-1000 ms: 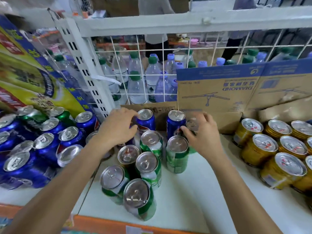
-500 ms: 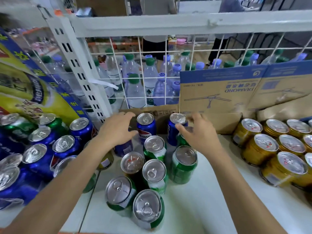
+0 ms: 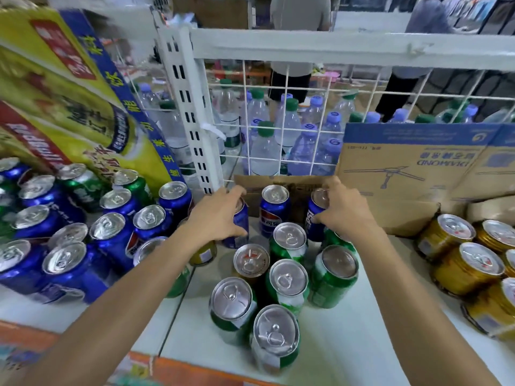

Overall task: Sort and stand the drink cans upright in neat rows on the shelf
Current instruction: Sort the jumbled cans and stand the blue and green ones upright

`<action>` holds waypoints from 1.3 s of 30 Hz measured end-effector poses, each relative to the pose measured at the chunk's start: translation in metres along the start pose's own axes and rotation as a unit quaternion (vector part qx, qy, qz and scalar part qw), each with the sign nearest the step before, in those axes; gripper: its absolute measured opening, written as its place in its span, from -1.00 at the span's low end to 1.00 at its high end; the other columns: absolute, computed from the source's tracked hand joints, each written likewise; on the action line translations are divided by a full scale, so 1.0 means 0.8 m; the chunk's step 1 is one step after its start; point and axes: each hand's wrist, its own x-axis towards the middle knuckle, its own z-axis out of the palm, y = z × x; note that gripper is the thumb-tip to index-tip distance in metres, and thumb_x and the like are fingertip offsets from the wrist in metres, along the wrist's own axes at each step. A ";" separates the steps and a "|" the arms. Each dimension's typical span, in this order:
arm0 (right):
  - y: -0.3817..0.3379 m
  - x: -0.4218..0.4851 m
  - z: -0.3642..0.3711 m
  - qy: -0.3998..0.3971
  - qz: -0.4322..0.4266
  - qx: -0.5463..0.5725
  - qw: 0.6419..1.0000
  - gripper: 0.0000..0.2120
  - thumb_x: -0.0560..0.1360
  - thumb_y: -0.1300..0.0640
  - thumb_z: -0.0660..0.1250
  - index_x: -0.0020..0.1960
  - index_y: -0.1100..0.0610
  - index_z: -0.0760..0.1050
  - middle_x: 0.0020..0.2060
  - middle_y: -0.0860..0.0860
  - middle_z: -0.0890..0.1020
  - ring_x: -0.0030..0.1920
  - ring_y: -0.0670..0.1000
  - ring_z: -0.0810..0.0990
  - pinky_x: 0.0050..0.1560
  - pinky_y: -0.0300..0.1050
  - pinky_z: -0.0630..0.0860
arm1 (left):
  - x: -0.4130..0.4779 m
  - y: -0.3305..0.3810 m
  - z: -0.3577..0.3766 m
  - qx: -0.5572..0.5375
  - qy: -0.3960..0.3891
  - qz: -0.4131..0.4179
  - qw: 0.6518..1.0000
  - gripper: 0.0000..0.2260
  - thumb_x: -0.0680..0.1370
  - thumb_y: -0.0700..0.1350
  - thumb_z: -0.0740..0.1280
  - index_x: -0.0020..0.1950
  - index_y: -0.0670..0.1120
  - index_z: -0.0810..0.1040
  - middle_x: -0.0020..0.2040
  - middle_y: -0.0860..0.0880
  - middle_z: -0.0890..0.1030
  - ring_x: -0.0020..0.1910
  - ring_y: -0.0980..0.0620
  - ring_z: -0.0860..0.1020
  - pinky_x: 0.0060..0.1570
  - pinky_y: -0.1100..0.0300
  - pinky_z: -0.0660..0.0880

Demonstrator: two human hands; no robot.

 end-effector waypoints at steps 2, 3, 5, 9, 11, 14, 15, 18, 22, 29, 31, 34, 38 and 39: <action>-0.014 -0.014 -0.012 0.053 -0.033 0.003 0.998 -0.47 0.37 0.24 0.45 0.24 0.14 0.29 0.07 0.18 0.54 0.02 0.24 0.50 -0.15 -0.07 0.33 | -0.011 0.000 -0.007 -0.030 0.044 -0.013 0.998 -0.19 0.31 0.15 0.53 0.42 0.03 0.18 0.31 -0.12 0.42 0.21 -0.20 0.48 0.12 -0.05 0.43; -0.023 -0.022 -0.020 0.078 -0.054 0.009 0.995 -0.48 0.37 0.26 0.44 0.24 0.13 0.29 0.07 0.16 0.53 0.02 0.22 0.49 -0.14 -0.08 0.31 | -0.019 0.000 -0.014 -0.051 0.070 -0.016 0.996 -0.22 0.31 0.15 0.53 0.39 0.02 0.20 0.30 -0.10 0.43 0.20 -0.18 0.48 0.11 -0.03 0.42; -0.041 -0.038 -0.036 0.114 -0.099 0.031 0.988 -0.44 0.35 0.29 0.44 0.28 0.11 0.31 0.09 0.11 0.51 0.06 0.19 0.48 -0.10 -0.07 0.36 | -0.036 -0.003 -0.033 -0.102 0.127 -0.009 0.987 -0.31 0.29 0.13 0.54 0.30 0.04 0.30 0.22 -0.04 0.44 0.16 -0.10 0.47 0.04 0.04 0.40; -0.086 -0.072 -0.050 0.147 -0.190 0.109 0.964 -0.38 0.29 0.22 0.53 0.28 0.01 0.38 0.16 -0.02 0.53 0.13 0.06 0.50 0.03 -0.14 0.40 | -0.080 -0.021 -0.066 -0.175 0.242 0.004 0.954 -0.34 0.22 0.08 0.58 0.25 0.10 0.41 0.20 0.07 0.40 0.11 0.09 0.41 0.03 0.20 0.31; -0.112 -0.081 -0.046 0.131 -0.214 0.153 0.956 -0.34 0.27 0.20 0.55 0.30 -0.03 0.39 0.15 -0.08 0.54 0.12 -0.03 0.50 0.05 -0.24 0.37 | -0.102 -0.034 -0.080 -0.188 0.283 0.002 0.941 -0.31 0.20 0.09 0.58 0.28 0.11 0.43 0.23 0.07 0.44 0.12 0.15 0.39 0.06 0.34 0.24; -0.155 -0.086 -0.031 0.103 -0.260 0.195 0.940 -0.32 0.25 0.19 0.57 0.30 -0.02 0.40 0.08 -0.15 0.52 0.05 -0.13 0.49 -0.03 -0.43 0.35 | -0.136 -0.062 -0.095 -0.188 0.326 -0.002 0.926 -0.28 0.21 0.05 0.60 0.32 0.12 0.44 0.22 0.13 0.43 0.10 0.31 0.29 0.06 0.57 0.12; -0.170 -0.087 -0.025 0.096 -0.276 0.202 0.935 -0.31 0.26 0.18 0.57 0.31 -0.02 0.39 0.07 -0.17 0.50 0.05 -0.16 0.48 -0.06 -0.50 0.33 | -0.146 -0.074 -0.098 -0.183 0.338 -0.005 0.923 -0.28 0.21 0.04 0.61 0.33 0.11 0.45 0.22 0.13 0.42 0.10 0.33 0.27 0.06 0.63 0.09; -0.215 -0.090 -0.006 0.063 -0.322 0.217 0.919 -0.25 0.29 0.19 0.55 0.40 -0.05 0.33 0.17 -0.22 0.43 0.16 -0.25 0.39 0.12 -0.46 0.28 | -0.174 -0.118 -0.102 -0.168 0.368 -0.034 0.914 -0.30 0.20 0.04 0.62 0.29 0.10 0.46 0.19 0.15 0.43 0.09 0.31 0.31 0.08 0.65 0.10; -0.281 -0.081 0.027 0.051 -0.375 0.216 0.900 -0.31 0.32 0.19 0.54 0.39 0.03 0.36 0.31 -0.06 0.44 0.32 -0.09 0.37 0.28 -0.31 0.26 | -0.194 -0.183 -0.100 -0.152 0.393 -0.109 0.900 -0.33 0.20 0.00 0.62 0.26 0.02 0.46 0.19 0.01 0.45 0.10 0.08 0.43 0.05 0.34 0.25; -0.383 -0.042 0.101 0.019 -0.399 0.188 0.897 -0.34 0.37 0.13 0.51 0.38 0.09 0.30 0.30 0.01 0.37 0.27 -0.03 0.37 0.15 -0.39 0.19 | -0.229 -0.264 -0.086 -0.120 0.462 -0.204 0.855 -0.31 0.19 -0.06 0.64 0.27 -0.05 0.50 0.22 -0.10 0.49 0.15 -0.14 0.49 0.08 0.01 0.41; -0.406 -0.035 0.119 0.001 -0.394 0.175 0.902 -0.33 0.38 0.12 0.50 0.40 0.09 0.28 0.32 0.02 0.34 0.29 -0.01 0.36 0.16 -0.37 0.20 | -0.238 -0.286 -0.089 -0.122 0.467 -0.220 0.848 -0.30 0.21 -0.09 0.63 0.31 -0.02 0.48 0.24 -0.09 0.48 0.14 -0.15 0.50 0.08 -0.01 0.43; -0.431 -0.026 0.146 -0.028 -0.400 0.142 0.905 -0.35 0.40 0.13 0.48 0.40 0.07 0.25 0.34 0.02 0.31 0.31 0.02 0.35 0.24 -0.23 0.31 | -0.247 -0.318 -0.087 -0.096 0.459 -0.210 0.858 -0.28 0.22 -0.14 0.62 0.35 -0.02 0.48 0.22 -0.10 0.51 0.11 -0.14 0.52 0.06 0.01 0.45; -0.448 -0.016 0.179 -0.042 -0.398 0.062 0.914 -0.34 0.41 0.17 0.45 0.42 0.07 0.23 0.36 0.05 0.30 0.35 0.07 0.32 0.26 -0.07 0.33 | -0.249 -0.347 -0.070 -0.090 0.390 -0.258 0.880 -0.27 0.24 -0.12 0.61 0.38 -0.02 0.45 0.30 -0.07 0.48 0.24 -0.15 0.46 0.13 -0.02 0.41; -0.451 -0.012 0.185 -0.042 -0.393 0.035 0.918 -0.33 0.40 0.14 0.45 0.42 0.08 0.22 0.36 0.05 0.31 0.35 0.09 0.33 0.25 -0.05 0.34 | -0.247 -0.352 -0.065 -0.102 0.371 -0.269 0.883 -0.27 0.25 -0.11 0.60 0.38 -0.01 0.44 0.32 -0.06 0.46 0.26 -0.15 0.44 0.14 -0.01 0.40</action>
